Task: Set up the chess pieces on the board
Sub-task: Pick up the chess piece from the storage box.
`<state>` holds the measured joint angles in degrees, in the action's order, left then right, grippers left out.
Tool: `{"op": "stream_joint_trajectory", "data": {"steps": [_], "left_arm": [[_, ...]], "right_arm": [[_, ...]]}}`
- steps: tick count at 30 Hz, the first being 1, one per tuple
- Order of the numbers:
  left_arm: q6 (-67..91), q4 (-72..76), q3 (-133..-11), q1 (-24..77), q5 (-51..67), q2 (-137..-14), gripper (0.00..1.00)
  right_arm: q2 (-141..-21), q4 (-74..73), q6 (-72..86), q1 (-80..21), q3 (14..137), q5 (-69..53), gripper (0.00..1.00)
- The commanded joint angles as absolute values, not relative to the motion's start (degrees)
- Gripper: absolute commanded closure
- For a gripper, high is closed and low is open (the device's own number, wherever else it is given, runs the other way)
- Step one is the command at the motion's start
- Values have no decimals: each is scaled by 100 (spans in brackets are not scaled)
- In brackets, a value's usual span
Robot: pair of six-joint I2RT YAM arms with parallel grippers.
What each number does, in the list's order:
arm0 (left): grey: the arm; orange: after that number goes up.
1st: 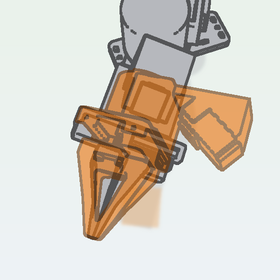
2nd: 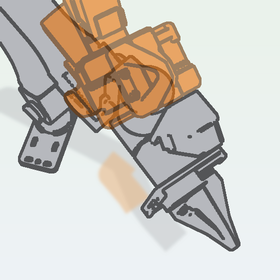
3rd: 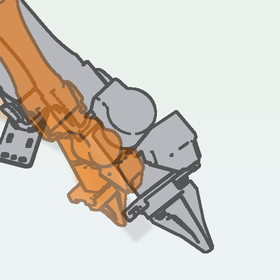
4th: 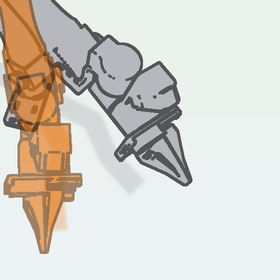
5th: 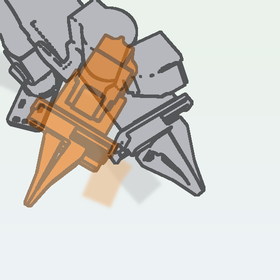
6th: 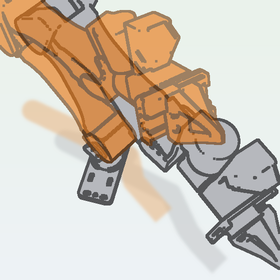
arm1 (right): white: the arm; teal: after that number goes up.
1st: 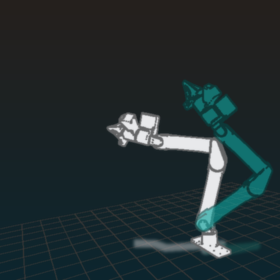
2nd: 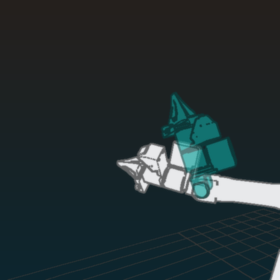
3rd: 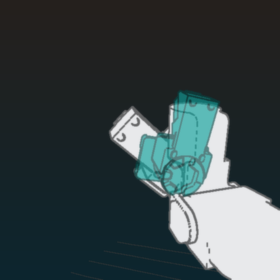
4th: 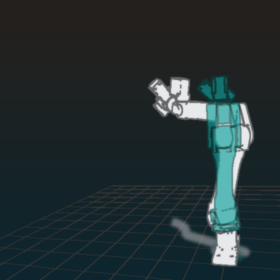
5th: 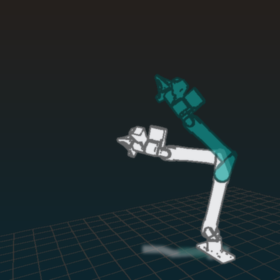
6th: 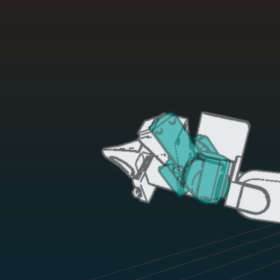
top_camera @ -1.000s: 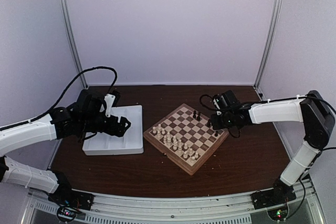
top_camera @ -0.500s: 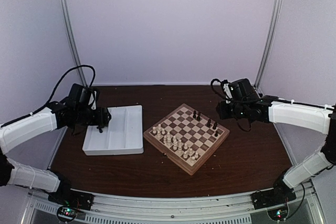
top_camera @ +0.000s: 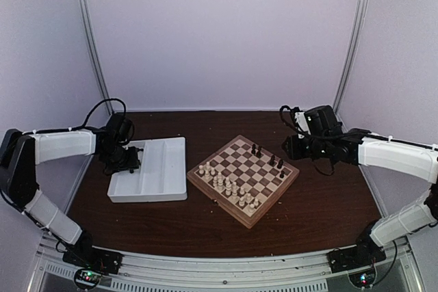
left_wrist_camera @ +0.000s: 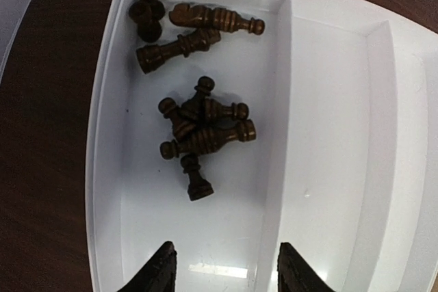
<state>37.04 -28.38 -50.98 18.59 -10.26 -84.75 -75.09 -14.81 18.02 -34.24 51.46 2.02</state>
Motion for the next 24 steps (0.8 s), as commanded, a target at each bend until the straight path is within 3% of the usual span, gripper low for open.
{"op": "stream_joint_trajectory", "data": {"steps": [1, 24], "left_arm": [[4009, -2826, -5411, 1710, -1283, -8902, 50], [4192, -2405, -5759, 1466, -1306, -10082, 68]], "right_arm": [[-7330, -1387, 1871, -3411, 4981, 39, 64], [-7471, -1283, 1886, -3412, 5025, -147, 65]]}}
